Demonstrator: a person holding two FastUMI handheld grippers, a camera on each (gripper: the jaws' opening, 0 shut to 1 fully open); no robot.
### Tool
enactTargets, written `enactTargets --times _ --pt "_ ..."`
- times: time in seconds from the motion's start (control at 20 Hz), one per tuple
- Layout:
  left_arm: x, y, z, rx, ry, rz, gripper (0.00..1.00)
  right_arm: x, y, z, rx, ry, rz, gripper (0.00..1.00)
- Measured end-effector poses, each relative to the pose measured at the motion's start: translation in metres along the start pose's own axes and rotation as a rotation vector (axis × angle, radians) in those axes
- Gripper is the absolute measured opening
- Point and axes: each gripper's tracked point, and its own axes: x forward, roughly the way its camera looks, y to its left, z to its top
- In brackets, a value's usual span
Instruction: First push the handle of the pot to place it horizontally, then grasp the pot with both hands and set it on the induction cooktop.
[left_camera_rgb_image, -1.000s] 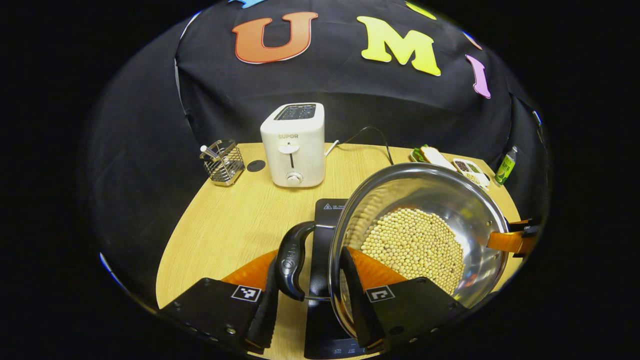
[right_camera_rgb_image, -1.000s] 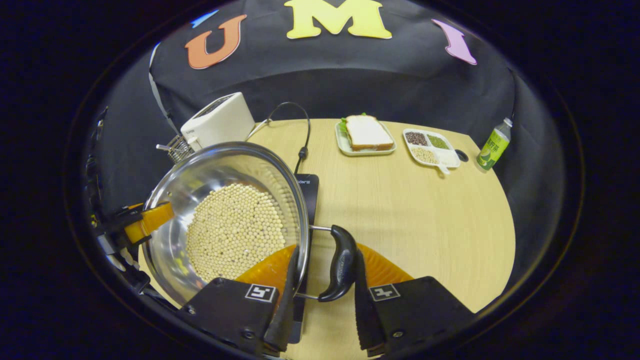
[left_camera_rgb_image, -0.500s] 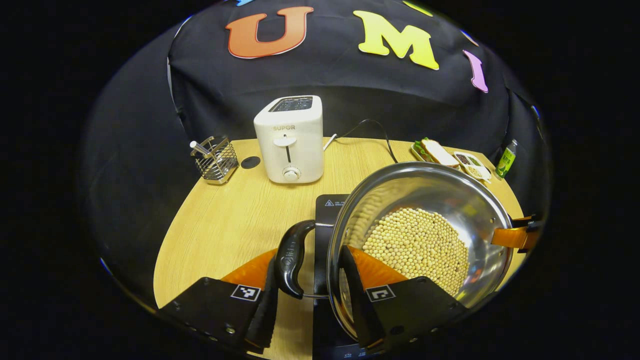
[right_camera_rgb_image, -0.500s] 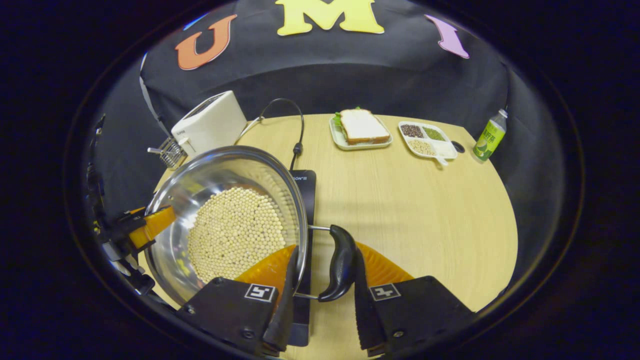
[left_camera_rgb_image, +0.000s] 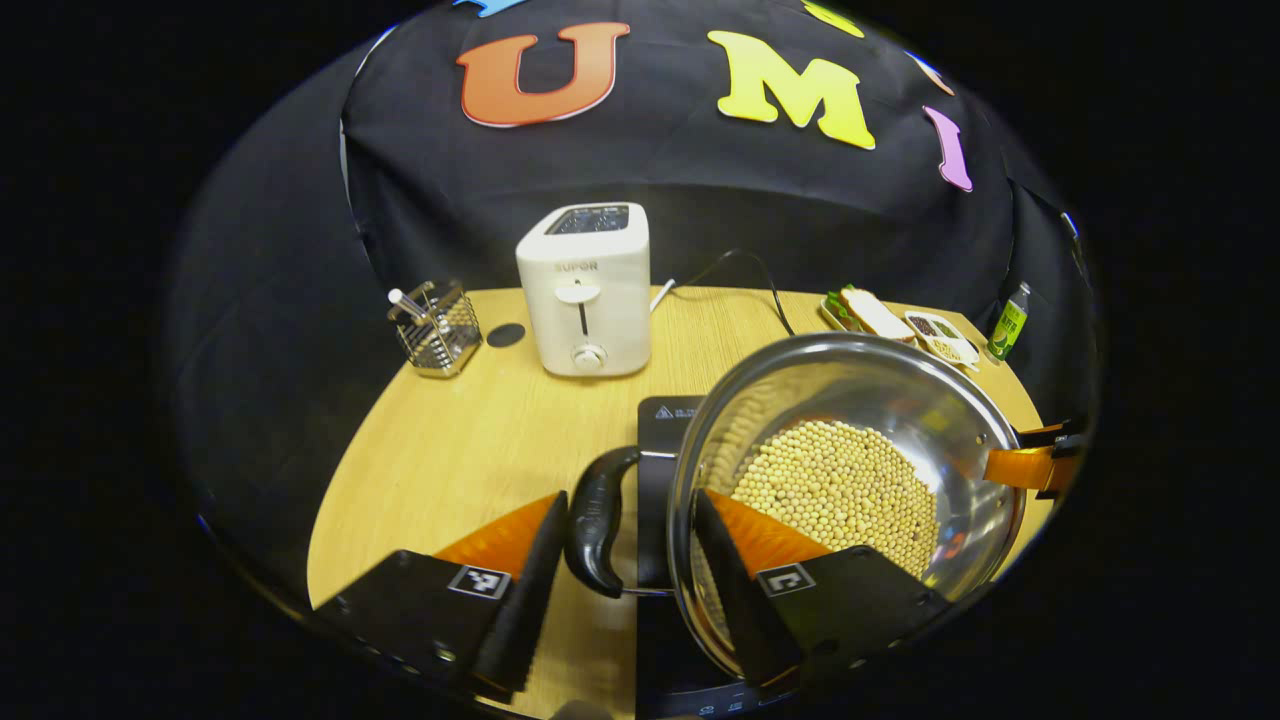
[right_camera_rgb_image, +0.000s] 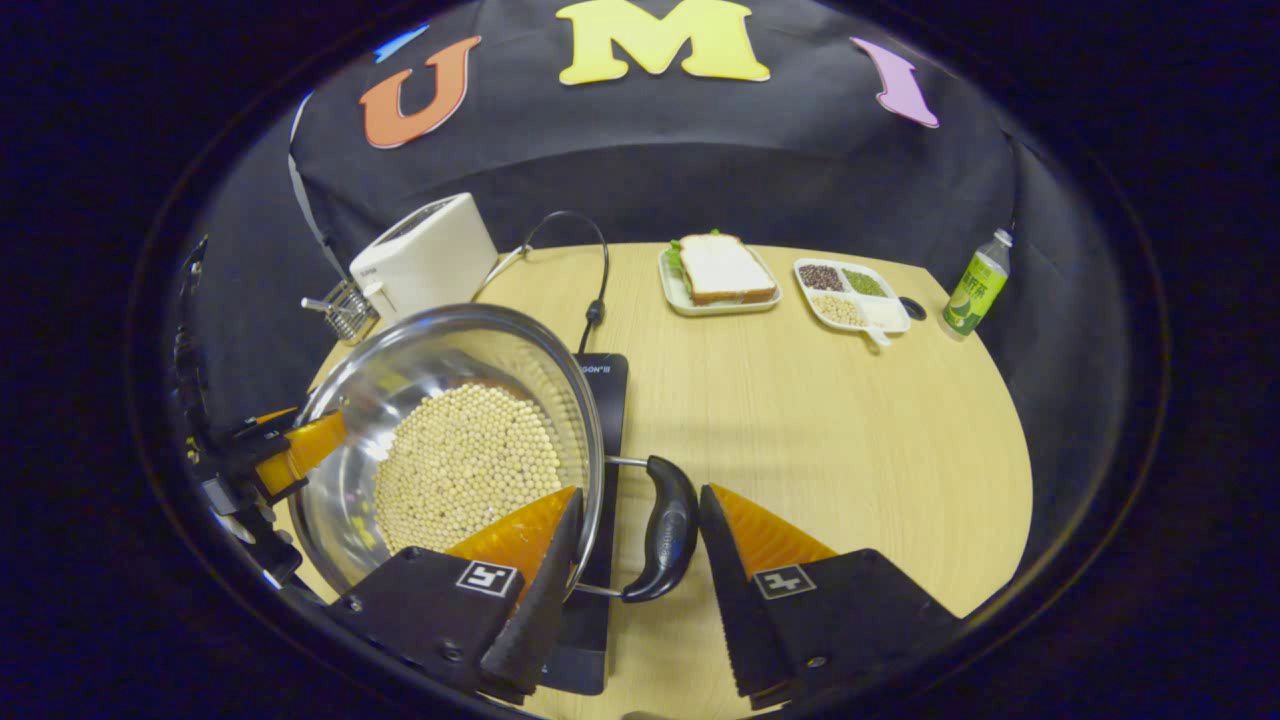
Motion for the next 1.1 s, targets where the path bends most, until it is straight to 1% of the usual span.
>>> enactTargets --times 0.05,0.1,0.15,0.3,0.35,0.45,0.55,0.6,0.65,0.7,0.75,0.8,0.95,1.1 --pt "-0.006 0.006 0.009 0.013 -0.030 0.017 0.88 -0.006 -0.002 0.003 -0.005 -0.020 0.001 0.78" --pt "-0.013 0.008 0.016 0.019 -0.050 0.027 0.93 -0.012 -0.003 0.007 -0.014 -0.040 0.005 0.88" --pt "-0.018 0.012 0.021 0.025 -0.072 0.045 0.97 -0.020 -0.006 0.012 -0.031 -0.065 0.000 0.88" --pt "-0.042 0.018 0.029 0.029 -0.108 0.076 0.97 -0.048 -0.017 0.027 -0.076 -0.150 -0.013 0.87" --pt "-0.051 0.016 0.031 0.027 -0.119 0.077 0.97 -0.057 -0.019 0.030 -0.089 -0.178 -0.016 0.84" --pt "-0.069 0.013 0.038 0.027 -0.156 0.086 0.96 -0.075 -0.024 0.037 -0.124 -0.223 -0.026 0.83" --pt "-0.089 0.010 0.041 0.021 -0.189 0.094 0.97 -0.092 -0.026 0.039 -0.148 -0.253 -0.026 0.83" --pt "-0.099 0.006 0.043 0.019 -0.203 0.092 0.96 -0.102 -0.027 0.039 -0.149 -0.266 -0.023 0.85" --pt "-0.111 0.003 0.045 0.023 -0.218 0.102 0.97 -0.111 -0.028 0.041 -0.149 -0.280 -0.018 0.83" --pt "-0.121 -0.001 0.048 0.030 -0.238 0.106 0.96 -0.122 -0.030 0.043 -0.149 -0.294 -0.015 0.83" --pt "-0.133 -0.006 0.050 0.036 -0.255 0.112 0.97 -0.132 -0.034 0.043 -0.150 -0.312 -0.015 0.83" --pt "-0.145 -0.013 0.053 0.040 -0.272 0.105 0.97 -0.143 -0.038 0.045 -0.155 -0.330 -0.016 0.86" --pt "-0.180 -0.038 0.063 0.048 -0.319 0.100 0.96 -0.179 -0.049 0.048 -0.159 -0.388 -0.011 0.83" --pt "-0.221 -0.074 0.081 0.018 -0.387 0.069 0.96 -0.218 -0.066 0.050 -0.145 -0.445 0.001 0.86"
